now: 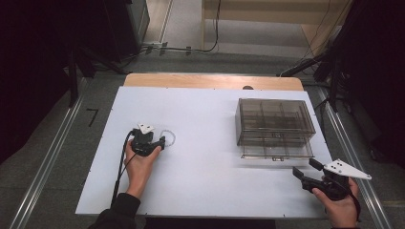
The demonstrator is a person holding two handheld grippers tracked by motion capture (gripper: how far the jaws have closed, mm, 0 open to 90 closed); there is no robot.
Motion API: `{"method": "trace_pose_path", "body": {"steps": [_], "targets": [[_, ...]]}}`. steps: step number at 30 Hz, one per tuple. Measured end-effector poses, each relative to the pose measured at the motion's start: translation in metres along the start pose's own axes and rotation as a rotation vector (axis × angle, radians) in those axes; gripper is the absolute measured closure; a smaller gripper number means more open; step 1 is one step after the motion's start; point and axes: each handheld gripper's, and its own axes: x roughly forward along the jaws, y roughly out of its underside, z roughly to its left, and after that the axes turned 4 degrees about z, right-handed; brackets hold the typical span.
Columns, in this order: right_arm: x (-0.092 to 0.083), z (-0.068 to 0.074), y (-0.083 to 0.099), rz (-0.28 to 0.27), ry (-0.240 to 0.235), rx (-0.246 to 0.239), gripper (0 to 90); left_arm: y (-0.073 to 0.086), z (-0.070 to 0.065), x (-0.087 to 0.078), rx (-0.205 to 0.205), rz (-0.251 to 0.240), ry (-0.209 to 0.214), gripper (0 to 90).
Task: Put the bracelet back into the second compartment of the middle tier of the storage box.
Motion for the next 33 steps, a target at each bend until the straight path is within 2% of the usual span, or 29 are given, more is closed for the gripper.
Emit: {"method": "trace_pose_path", "body": {"steps": [21,33], "targets": [[0.0005,0.0001,-0.0001,0.003,-0.003,0.000,23.0,0.0004,-0.0048,0.0004,0.022,0.008,-0.033,56.1],[0.0006,0.0002,-0.0002,-0.002,-0.004,0.002,23.3,0.0008,-0.0089,-0.0004,0.035,0.009,-0.009,71.8]]}}
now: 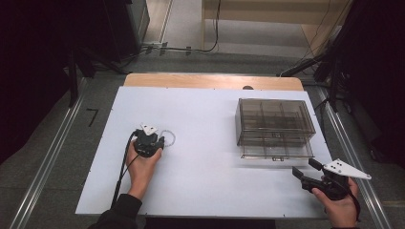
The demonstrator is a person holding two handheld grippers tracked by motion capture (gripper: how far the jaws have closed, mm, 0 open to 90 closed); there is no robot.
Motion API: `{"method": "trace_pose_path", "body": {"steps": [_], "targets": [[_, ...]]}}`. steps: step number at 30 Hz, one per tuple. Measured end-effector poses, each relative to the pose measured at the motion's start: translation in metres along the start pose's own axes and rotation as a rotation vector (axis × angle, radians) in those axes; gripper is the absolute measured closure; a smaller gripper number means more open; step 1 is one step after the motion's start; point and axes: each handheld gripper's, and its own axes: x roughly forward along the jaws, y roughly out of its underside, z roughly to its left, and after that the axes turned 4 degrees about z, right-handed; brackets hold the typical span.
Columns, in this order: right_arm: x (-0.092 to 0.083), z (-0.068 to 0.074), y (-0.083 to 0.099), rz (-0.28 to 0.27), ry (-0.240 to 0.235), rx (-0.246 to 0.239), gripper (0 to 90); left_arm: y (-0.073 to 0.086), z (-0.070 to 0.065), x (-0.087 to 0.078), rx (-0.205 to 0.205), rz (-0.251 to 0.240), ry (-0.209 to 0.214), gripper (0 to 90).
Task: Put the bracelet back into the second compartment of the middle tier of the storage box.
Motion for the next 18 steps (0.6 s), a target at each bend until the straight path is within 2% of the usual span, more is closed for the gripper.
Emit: {"method": "trace_pose_path", "body": {"steps": [4,18], "targets": [[0.0003,-0.0002,0.0001,0.002,-0.008,0.004,23.5,0.0000,-0.0010,-0.0001,-0.002,0.002,0.013,78.5],[0.0002,-0.0002,0.0001,-0.002,-0.004,0.000,23.4,0.0003,-0.0026,0.0002,-0.005,0.002,0.018,86.1]]}}
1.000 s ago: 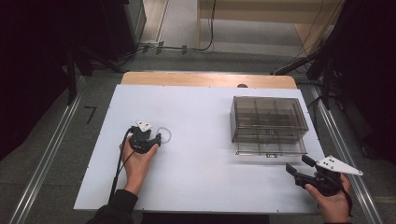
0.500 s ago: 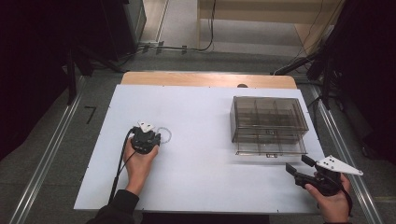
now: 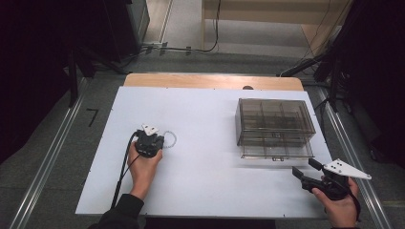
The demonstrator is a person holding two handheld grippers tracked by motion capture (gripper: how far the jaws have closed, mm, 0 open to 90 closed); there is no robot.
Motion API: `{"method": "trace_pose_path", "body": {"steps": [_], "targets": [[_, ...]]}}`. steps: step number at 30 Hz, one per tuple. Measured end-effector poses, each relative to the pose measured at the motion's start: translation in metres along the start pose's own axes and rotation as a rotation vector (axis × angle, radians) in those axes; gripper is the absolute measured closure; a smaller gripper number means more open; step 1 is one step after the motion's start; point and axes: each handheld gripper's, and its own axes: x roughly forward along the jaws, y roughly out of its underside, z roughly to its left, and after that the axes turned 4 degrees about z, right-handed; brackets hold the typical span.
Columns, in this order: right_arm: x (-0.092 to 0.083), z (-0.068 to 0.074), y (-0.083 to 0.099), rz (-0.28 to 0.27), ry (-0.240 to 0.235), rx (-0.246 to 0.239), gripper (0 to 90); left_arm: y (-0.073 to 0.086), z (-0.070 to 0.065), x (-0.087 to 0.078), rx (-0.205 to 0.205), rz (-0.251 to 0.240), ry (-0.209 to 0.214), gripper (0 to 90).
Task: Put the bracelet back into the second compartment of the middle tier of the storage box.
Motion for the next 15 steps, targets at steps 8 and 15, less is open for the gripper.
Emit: {"method": "trace_pose_path", "body": {"steps": [8,15], "targets": [[0.0005,0.0005,-0.0001,0.002,-0.001,0.001,23.4,-0.0002,-0.0002,0.0001,-0.002,0.001,-0.002,86.6],[0.0010,0.0010,-0.0004,0.001,-0.002,0.003,23.4,-0.0002,0.0008,0.0001,-0.002,0.001,0.009,87.3]]}}
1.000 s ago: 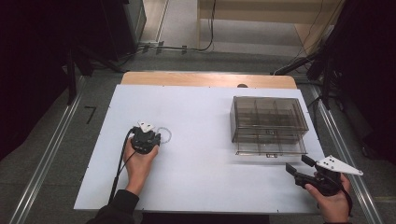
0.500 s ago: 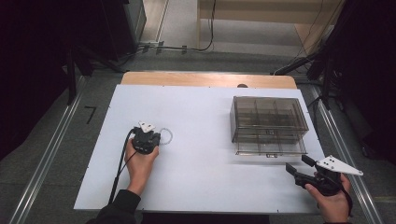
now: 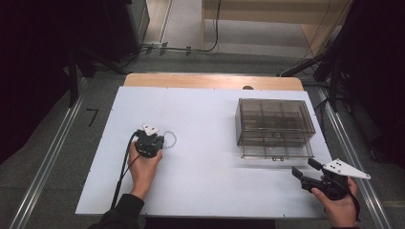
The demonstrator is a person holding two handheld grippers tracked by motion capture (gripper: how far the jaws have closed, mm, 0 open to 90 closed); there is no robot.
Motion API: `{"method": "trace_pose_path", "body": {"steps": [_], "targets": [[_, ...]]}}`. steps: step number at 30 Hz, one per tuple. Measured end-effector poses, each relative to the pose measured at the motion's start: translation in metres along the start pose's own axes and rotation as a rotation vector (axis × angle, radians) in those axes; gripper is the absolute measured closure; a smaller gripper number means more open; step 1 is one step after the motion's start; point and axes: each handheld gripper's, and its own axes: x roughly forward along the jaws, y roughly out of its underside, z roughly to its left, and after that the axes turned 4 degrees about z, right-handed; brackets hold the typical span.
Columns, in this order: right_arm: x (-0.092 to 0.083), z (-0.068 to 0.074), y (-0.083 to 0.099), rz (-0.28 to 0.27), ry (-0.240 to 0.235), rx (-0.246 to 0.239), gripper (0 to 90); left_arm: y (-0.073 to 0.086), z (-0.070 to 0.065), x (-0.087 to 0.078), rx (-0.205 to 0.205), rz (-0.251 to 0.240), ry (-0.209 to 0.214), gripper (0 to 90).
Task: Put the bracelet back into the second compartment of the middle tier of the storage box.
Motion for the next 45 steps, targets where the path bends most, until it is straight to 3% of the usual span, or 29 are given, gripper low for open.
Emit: {"method": "trace_pose_path", "body": {"steps": [7,12,26,38,45], "targets": [[0.001,0.000,0.000,0.002,-0.001,-0.002,23.4,0.000,0.001,-0.001,-0.003,-0.002,0.004,87.7],[0.001,0.000,0.000,0.003,-0.001,0.001,23.4,0.000,0.003,-0.002,-0.023,0.006,0.034,87.8],[0.000,0.005,-0.002,-0.012,-0.001,-0.003,23.4,-0.005,-0.006,-0.022,-0.038,-0.061,0.106,87.8],[0.001,0.021,-0.011,-0.048,-0.024,-0.023,23.9,-0.011,-0.029,-0.044,0.021,-0.118,0.151,87.8],[0.006,0.035,-0.020,-0.057,-0.038,-0.062,24.3,-0.013,-0.040,-0.050,0.048,-0.131,0.178,87.8]]}}
